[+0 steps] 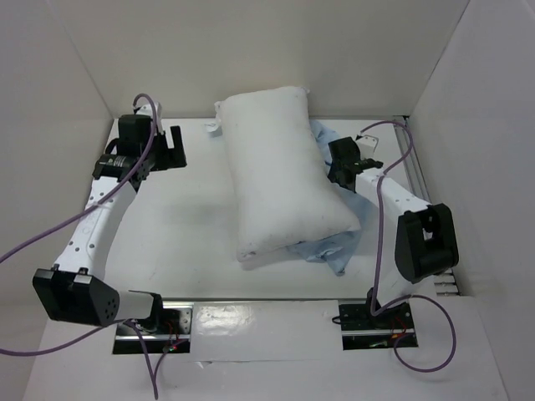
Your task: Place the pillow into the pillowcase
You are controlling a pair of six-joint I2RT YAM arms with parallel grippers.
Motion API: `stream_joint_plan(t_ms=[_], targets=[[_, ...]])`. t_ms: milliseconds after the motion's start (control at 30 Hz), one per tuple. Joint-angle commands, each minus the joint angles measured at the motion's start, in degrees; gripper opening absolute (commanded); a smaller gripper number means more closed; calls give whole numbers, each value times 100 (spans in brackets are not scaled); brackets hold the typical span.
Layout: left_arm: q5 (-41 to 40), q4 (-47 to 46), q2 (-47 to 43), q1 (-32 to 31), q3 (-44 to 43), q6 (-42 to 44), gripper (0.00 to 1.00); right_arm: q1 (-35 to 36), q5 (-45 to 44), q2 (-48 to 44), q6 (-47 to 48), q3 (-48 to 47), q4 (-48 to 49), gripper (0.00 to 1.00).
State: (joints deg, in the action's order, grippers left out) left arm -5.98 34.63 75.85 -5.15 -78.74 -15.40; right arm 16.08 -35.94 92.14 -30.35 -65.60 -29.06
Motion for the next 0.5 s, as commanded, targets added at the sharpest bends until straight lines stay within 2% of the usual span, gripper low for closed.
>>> stream_joint_plan(t_ms=[0, 133, 200, 300, 467], targets=[[-17, -560, -413, -109, 279, -86, 100, 106, 604, -424, 309, -312, 419, 100], [-132, -1020, -686, -109, 597, -261, 100, 159, 1378, -661, 836, -418, 471, 100], [-132, -758, -511, -109, 239, -332, 100, 212, 1659, -714, 986, -541, 419, 100], [53, 121, 147, -109, -411, -385, 100, 580, 2239, -654, 1539, -839, 217, 100], [614, 237, 316, -109, -415, -385, 100, 1502, 1732, 216, 1778, -2086, -818, 100]])
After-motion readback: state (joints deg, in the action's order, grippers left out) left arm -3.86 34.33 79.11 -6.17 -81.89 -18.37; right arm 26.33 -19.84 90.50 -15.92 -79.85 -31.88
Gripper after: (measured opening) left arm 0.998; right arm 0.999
